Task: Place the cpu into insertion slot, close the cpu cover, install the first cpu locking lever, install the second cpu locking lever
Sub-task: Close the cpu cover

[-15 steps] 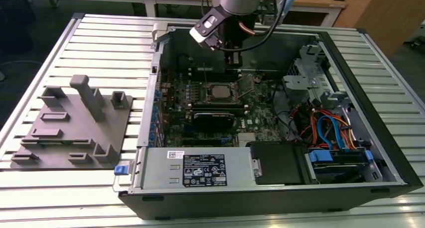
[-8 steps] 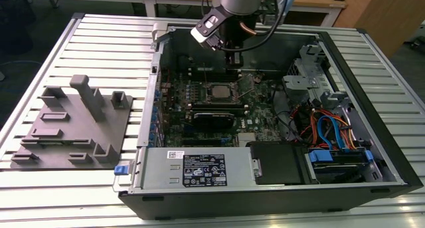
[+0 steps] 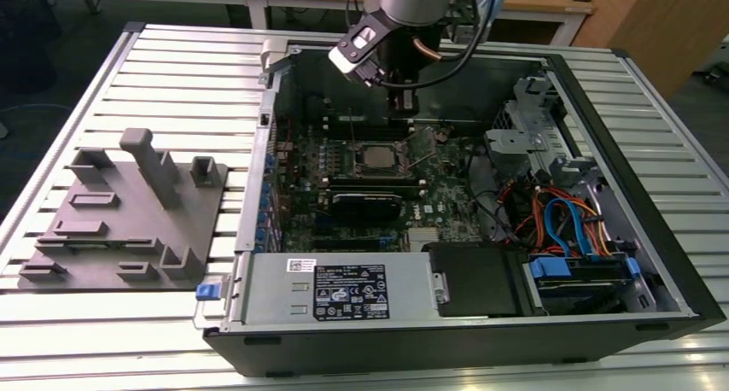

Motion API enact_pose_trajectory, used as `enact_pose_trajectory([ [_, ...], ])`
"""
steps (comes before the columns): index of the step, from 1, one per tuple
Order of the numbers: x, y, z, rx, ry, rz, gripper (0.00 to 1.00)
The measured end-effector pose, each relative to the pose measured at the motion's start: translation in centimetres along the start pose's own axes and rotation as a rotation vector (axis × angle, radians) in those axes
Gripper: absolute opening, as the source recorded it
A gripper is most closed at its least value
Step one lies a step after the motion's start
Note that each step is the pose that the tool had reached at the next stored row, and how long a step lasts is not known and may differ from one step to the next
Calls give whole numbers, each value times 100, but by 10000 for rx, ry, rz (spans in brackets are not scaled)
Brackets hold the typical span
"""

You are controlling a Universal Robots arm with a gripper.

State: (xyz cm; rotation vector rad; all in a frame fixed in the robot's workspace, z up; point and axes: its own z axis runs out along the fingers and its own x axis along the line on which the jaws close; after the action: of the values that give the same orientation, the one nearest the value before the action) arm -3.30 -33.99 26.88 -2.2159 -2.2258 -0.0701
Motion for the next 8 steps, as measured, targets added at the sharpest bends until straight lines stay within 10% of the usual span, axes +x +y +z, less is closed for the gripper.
enact_pose_trajectory([
  [8,0,18,1,1,0,1,11],
])
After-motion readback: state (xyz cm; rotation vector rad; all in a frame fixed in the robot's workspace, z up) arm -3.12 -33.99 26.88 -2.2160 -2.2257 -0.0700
